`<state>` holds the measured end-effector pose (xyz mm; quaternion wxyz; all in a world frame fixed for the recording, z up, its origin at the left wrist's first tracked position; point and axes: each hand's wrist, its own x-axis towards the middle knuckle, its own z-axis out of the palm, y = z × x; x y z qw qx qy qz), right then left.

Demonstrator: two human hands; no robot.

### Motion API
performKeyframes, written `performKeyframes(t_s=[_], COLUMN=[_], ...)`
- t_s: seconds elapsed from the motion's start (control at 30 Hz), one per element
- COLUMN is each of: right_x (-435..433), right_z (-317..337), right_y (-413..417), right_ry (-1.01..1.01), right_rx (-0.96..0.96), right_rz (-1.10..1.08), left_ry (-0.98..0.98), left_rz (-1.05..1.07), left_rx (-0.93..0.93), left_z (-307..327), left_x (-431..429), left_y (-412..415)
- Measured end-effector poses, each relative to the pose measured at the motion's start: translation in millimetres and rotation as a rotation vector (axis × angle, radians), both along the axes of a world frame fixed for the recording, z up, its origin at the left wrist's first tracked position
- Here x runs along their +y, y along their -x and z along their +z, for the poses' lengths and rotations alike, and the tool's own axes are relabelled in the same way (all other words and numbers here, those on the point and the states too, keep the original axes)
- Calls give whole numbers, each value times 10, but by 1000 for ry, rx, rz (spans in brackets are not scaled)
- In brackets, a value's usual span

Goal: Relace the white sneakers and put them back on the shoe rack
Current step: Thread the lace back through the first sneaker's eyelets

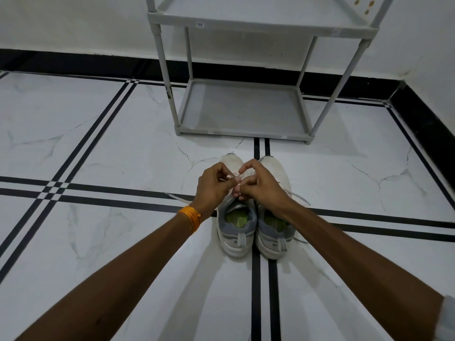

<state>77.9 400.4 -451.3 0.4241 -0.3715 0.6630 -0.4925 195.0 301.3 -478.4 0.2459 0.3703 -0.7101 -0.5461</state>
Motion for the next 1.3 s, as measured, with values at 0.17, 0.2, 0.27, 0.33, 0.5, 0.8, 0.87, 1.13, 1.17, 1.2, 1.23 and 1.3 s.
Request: performKeyframes(t_s=[0.17, 0.2, 0.27, 0.33, 0.5, 0.8, 0.87, 1.13, 1.17, 1.2, 1.23, 1.3], right_x=[28, 31, 41, 53, 52, 66, 77, 150, 154, 168, 179, 185], right_z=[-40, -50, -56, -37, 14, -72, -108, -72, -57, -38, -12, 61], right_y=[-54, -54, -49, -46, -68, -241, -240, -111, -98, -96, -101, -132], right_ry=[-14, -14, -23, -37, -49, 69, 74, 44, 28, 11, -7, -15], right_rx=[-90, -99, -98, -76, 42, 446, 414, 350, 490, 636, 774, 988], right_rz=[-136, -145, -157, -164, -134, -230, -233, -117, -117, -127, -145, -153], left_ry=[383, 428, 443, 375, 527, 886, 531, -506, -509, -507, -509, -507], left_rz=[-4, -19, -81, -190, -297, -361, -307, -198, -185, -180, -178, -180], left_rx=[-77, -87, -115, -132, -272, -523, -507, -300, -313, -329, -336, -330], left_z=[46, 47, 66, 111, 233, 268, 328, 382, 376, 371, 363, 363], left_x=[95, 98, 59, -15, -102, -43, -75, -110, -122, -136, -148, -145], left_y=[25, 13, -37, -101, -105, -91, -76, -60, -45, -43, -46, -52])
